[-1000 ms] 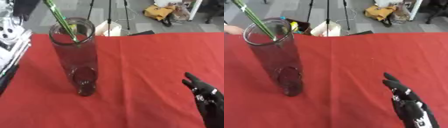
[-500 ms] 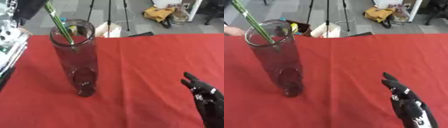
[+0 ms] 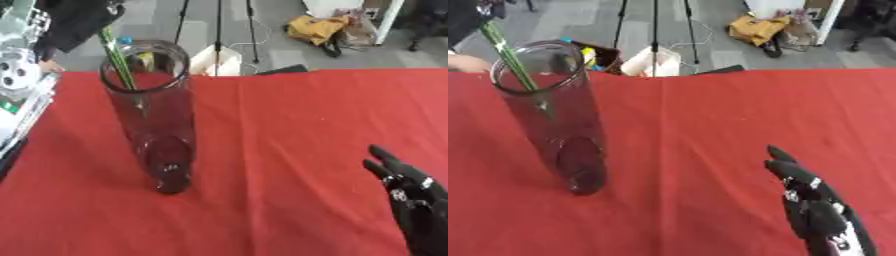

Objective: Arrange flowers into the vase.

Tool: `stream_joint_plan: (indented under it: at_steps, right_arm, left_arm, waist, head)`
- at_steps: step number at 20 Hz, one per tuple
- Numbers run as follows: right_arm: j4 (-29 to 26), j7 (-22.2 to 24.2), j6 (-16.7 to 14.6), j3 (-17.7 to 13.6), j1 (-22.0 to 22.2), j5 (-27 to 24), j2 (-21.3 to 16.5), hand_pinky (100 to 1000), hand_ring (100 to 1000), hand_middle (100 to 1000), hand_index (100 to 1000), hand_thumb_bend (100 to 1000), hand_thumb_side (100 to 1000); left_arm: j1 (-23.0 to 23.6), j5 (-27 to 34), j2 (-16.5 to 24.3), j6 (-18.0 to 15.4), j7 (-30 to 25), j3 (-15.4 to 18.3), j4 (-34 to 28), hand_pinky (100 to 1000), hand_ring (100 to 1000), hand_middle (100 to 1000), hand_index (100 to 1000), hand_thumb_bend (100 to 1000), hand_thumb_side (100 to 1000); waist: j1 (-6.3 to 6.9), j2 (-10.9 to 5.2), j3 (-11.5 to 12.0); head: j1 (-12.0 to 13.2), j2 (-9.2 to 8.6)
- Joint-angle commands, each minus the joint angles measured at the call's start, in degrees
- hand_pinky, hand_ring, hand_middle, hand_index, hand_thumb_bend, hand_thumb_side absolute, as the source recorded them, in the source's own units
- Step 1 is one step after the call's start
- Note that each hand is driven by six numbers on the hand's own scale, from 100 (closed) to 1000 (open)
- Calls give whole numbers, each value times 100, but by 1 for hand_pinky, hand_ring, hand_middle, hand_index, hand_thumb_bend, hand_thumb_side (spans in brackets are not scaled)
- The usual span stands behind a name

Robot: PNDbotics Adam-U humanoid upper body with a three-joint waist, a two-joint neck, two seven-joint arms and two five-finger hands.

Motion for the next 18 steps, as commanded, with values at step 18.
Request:
stream_joint_plan:
  at_steps: [18]
  right_arm:
    - [-77,-31,77,-16,-52,60,-60,965,1000,126,879,100,1000]
  left_arm:
    - [7,-280,265,160,-715,23,45,532,647,610,778,100,601]
  waist:
    - [5,-127,66]
  head:
    - [-59,-53]
